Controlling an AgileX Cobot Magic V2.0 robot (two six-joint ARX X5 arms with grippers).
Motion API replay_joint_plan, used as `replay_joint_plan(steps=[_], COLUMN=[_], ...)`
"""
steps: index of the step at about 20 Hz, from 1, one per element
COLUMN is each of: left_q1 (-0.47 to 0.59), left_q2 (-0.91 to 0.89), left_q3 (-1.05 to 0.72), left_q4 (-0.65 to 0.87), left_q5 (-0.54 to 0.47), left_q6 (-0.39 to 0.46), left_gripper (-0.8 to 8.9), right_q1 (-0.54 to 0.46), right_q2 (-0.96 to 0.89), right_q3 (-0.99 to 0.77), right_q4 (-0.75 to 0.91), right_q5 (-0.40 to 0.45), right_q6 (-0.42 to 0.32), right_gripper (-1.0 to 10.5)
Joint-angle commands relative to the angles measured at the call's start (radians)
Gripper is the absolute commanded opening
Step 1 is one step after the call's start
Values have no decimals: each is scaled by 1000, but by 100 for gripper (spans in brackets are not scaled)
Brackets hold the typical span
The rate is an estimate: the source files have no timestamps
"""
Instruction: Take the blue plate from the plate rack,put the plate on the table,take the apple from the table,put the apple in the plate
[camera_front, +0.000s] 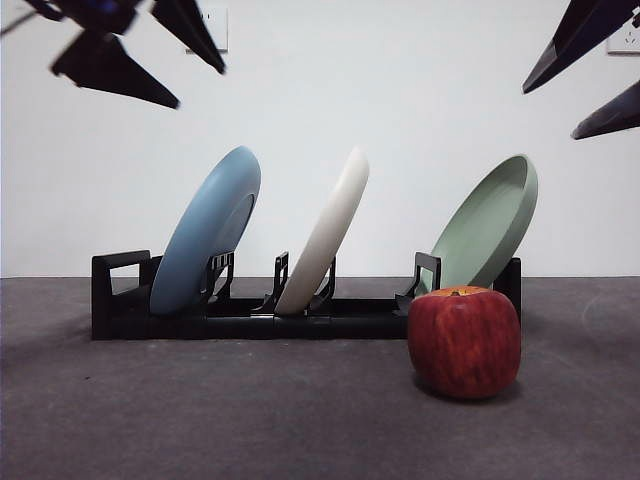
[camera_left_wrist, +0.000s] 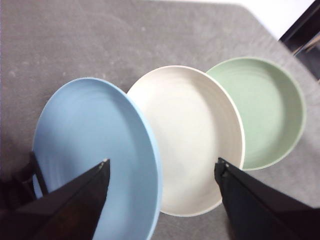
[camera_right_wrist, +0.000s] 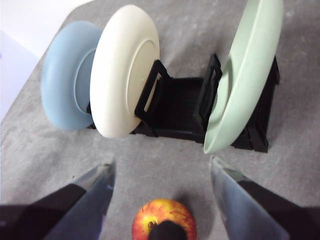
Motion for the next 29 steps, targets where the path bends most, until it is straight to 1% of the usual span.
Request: replay_joint_plan(steps=[1, 4, 11, 12, 13, 14, 15, 20, 22, 25, 29], left_q1=[-17, -32, -37, -38, -41, -45, -47, -47, -47, -68, -137], left_q2=[91, 192, 274, 275, 275, 275, 275, 270, 256, 213, 88], left_q3=[77, 143, 146, 146, 146, 146, 146, 148, 156, 214, 325], left_q4=[-38, -55, -71, -73, -73, -73, -73, -69, -75, -126, -245], left_q5=[-26, -37, -37, -37, -35, -35, -27, -20, 4, 4, -3], left_q6=[53, 53, 53, 55, 80, 94, 106, 105, 106, 107, 172], left_gripper=[354, 345, 339, 287, 154, 49, -16, -8, -8, -8, -8], right_q1=[2, 2, 2, 2, 2, 2, 2, 2, 2, 2, 2], right_q2=[0, 0, 0, 0, 0, 0, 0, 0, -3, -14, -36], right_q3=[4, 4, 4, 4, 4, 4, 4, 4, 4, 4, 4], right_q4=[-11, -34, -42, -43, -47, -51, -58, -121, -141, -145, -146], right_q5=[-1, -1, -1, -1, -1, -1, -1, -1, -1, -1, -1], right_q6=[-8, -9, -13, -13, -13, -13, -13, -13, -13, -13, -13], right_gripper=[317, 317, 317, 316, 316, 317, 316, 316, 316, 316, 316])
